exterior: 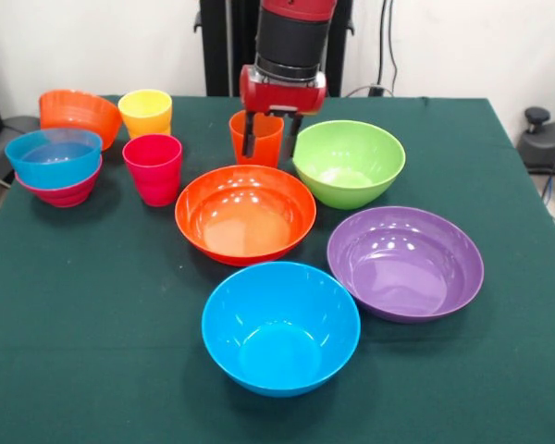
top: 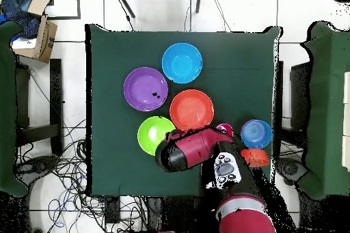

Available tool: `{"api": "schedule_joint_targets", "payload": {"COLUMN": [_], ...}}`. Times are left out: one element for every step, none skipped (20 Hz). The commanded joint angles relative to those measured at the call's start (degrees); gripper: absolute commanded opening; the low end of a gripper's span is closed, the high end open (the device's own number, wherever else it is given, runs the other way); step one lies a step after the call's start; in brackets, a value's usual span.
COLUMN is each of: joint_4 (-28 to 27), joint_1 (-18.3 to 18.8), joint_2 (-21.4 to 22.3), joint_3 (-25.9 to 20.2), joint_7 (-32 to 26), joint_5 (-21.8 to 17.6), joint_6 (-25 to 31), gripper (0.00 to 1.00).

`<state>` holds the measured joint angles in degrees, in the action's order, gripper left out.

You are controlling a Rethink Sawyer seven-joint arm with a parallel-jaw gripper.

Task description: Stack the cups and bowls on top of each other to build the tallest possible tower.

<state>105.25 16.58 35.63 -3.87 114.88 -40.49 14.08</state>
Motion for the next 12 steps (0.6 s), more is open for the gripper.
{"api": "schedule_joint_targets", "payload": {"joint_4": [-0.11, -0.19, -0.33, -0.37, -0.42, -0.45, -0.71, -0.70, -0.87, -0.95, -1.03, -1.14], "joint_1": [-2.69, -2.88, -3.11, -3.31, -3.52, -3.71, -4.09, -4.25, -4.56, -4.73, -4.89, -4.97], "joint_2": [-6.91, -7.10, -7.44, -7.52, -7.59, -7.64, -7.80, -7.78, -7.80, -7.78, -7.76, -7.78], "joint_3": [0.03, 0.18, 0.29, 0.38, 0.46, 0.55, 0.56, 0.57, 0.56, 0.56, 0.57, 0.51], "joint_7": [3.73, 3.64, 3.54, 3.50, 3.46, 3.44, 3.54, 3.54, 3.69, 3.76, 3.83, 3.82], "joint_5": [-3.01, -2.91, -2.86, -2.72, -2.59, -2.43, -2.15, -1.92, -1.55, -1.28, -1.00, -0.78], "joint_6": [-4.08, -4.30, -4.52, -4.66, -4.80, -4.92, -4.95, -4.97, -5.01, -4.98, -4.96, -4.83], "gripper": [1.00, 1.00, 1.00, 1.00, 1.00, 1.00, 1.00, 1.00, 1.00, 1.00, 1.00, 1.00]}}
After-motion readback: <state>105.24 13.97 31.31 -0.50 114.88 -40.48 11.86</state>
